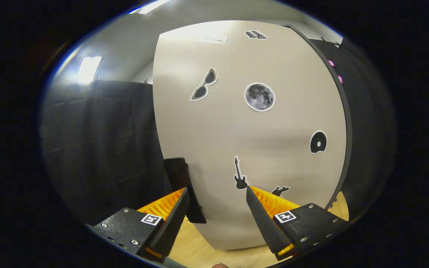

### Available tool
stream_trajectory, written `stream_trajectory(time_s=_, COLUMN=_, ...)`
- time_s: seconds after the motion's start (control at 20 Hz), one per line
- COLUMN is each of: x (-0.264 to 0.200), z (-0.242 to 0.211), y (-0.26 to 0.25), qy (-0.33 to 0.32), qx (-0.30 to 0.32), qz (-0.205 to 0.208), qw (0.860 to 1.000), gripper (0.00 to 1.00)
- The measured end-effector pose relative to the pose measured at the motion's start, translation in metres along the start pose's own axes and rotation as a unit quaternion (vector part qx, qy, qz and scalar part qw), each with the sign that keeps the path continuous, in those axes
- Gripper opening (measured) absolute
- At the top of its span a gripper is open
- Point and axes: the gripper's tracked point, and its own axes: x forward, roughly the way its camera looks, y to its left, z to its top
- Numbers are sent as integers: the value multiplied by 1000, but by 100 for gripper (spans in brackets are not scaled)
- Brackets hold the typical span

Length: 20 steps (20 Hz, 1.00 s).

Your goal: Open the shoe cabinet door, grab the shoes and put them into the shoe cabinet, then close the shoe cabinet door.

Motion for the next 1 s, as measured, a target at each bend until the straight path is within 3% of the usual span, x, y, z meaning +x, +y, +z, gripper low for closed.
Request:
stream_trajectory(time_s=0.35, x=13, z=1, y=0, qy=2, qx=-15, qz=-35, qw=999, gripper=95)
stream_trajectory(time_s=0.75, x=27, z=-1, y=-3, qy=13, qx=8, qz=-57, qw=998, gripper=96)
stream_trajectory(time_s=1.0, x=35, z=2, y=-3, qy=9, qx=-15, qz=-70, qw=997, gripper=97)
